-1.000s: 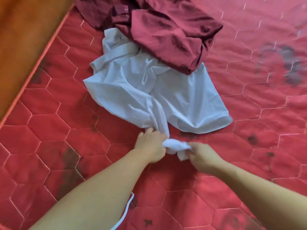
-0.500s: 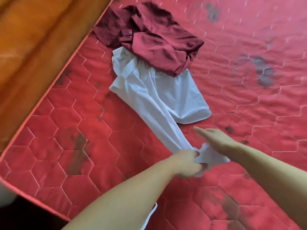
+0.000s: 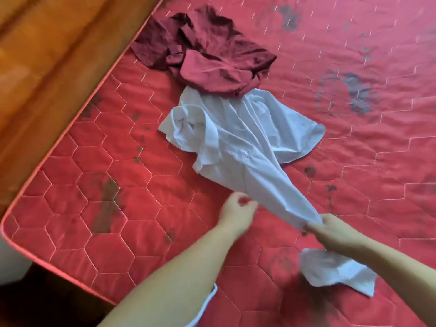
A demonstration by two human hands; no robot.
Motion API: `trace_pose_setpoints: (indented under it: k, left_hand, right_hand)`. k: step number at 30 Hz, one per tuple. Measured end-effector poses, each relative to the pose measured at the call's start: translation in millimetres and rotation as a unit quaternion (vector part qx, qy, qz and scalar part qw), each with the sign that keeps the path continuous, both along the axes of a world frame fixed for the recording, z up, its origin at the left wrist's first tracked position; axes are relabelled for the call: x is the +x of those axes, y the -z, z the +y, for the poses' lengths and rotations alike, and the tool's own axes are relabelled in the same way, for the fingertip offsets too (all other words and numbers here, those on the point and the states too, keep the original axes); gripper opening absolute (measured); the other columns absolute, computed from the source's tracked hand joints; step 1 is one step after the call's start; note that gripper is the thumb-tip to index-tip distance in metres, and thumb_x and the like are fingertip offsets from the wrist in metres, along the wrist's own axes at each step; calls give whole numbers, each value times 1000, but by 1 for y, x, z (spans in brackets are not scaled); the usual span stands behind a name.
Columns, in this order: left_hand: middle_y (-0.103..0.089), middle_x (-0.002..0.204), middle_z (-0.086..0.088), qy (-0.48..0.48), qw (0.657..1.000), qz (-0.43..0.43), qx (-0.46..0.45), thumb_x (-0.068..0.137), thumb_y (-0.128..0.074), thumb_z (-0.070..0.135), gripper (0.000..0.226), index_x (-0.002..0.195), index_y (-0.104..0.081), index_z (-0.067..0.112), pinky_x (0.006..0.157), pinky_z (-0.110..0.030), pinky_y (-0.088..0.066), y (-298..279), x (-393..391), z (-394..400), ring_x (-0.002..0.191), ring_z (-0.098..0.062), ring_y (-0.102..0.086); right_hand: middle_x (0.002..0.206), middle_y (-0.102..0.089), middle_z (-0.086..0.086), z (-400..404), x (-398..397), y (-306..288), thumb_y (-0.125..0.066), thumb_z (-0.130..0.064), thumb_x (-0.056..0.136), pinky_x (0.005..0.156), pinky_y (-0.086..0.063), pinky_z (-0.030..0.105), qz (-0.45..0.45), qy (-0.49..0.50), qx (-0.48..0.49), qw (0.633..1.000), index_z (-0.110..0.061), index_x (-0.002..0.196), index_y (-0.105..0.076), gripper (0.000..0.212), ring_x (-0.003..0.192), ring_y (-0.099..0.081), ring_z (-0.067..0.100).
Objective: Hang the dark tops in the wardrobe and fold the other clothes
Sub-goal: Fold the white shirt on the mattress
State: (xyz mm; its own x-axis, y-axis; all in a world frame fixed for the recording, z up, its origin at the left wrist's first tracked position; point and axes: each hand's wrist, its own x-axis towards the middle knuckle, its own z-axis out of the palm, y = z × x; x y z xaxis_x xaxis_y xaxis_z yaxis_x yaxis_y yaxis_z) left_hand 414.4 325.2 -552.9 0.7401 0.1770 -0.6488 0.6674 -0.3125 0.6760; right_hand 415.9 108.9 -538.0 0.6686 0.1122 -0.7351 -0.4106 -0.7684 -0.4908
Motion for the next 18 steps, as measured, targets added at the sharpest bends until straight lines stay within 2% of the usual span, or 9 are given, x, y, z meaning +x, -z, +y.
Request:
trace_pose_setpoints:
  k: [2,4,6,8,11,13,14,16,18]
  left_hand:
    - [-59,121,5,-181,980,51,-65,85,-69,42,56,131,-47,20,92,-32,-44,7,12,17,115,-22,-58]
    - [-51,137,4,-262,944,100,-172,82,-70,50,76,143,-32,25,88,-40,-45,9,16,17,120,-25,-55]
    - [-55,132,4,-329,917,94,-207,78,-75,47,78,139,-30,29,79,-39,-49,12,19,14,115,-24,-60]
    - [-61,118,2,-379,899,86,-203,76,-80,41,73,128,-30,31,65,-32,-52,17,22,13,97,-22,-68]
    - [-62,98,2,-341,922,104,-151,75,-80,36,62,117,-34,30,51,-24,-45,25,24,14,68,-14,-61]
    - [-60,85,1,-240,962,105,-77,78,-78,32,43,111,-53,20,47,-20,-39,32,25,18,60,-11,-51]
    - [-60,83,2,-177,979,92,-32,79,-77,30,31,102,-60,19,45,-18,-38,35,25,19,59,-10,-50]
    - [-62,77,5,-73,995,50,40,80,-74,27,13,79,-63,22,43,-15,-37,32,24,17,61,-8,-53]
    - [-59,68,6,21,996,14,90,80,-72,32,24,67,-56,20,50,-22,-40,25,21,11,65,-14,-55]
  right_hand:
    - [41,-46,-7,-21,-20,-1,-56,-38,66,45,-39,20,120,-31,10,992,-20,56,-70,25,38,-43,10]
    - [54,-57,-5,-35,-38,-1,-54,-43,59,59,-45,22,218,-139,-33,966,-24,69,-75,30,51,-52,11]
    - [79,-67,-2,-38,-52,4,-54,-44,58,80,-43,29,242,-242,-118,932,-25,83,-76,38,79,-52,13]
    - [101,-64,8,-38,-58,7,-57,-37,65,86,-33,35,254,-292,-184,903,-20,102,-73,44,104,-47,18]
    - [131,-56,10,-32,-60,8,-56,-33,81,107,-30,40,257,-334,-237,875,-11,130,-55,54,136,-38,28]
    - [139,-52,12,-30,-59,8,-53,-39,85,109,-27,40,259,-356,-243,864,-12,131,-52,53,129,-43,28]
    - [130,-57,10,-31,-56,9,-52,-44,84,104,-31,38,257,-363,-233,865,-14,122,-58,48,118,-50,26]
    - [88,-65,-3,-29,-47,4,-55,-60,78,88,-36,36,224,-348,-205,887,-19,86,-62,42,80,-56,13]
    - [65,-55,-6,-25,-30,1,-60,-70,73,68,-41,34,119,-253,-140,950,-18,68,-51,53,60,-49,13]
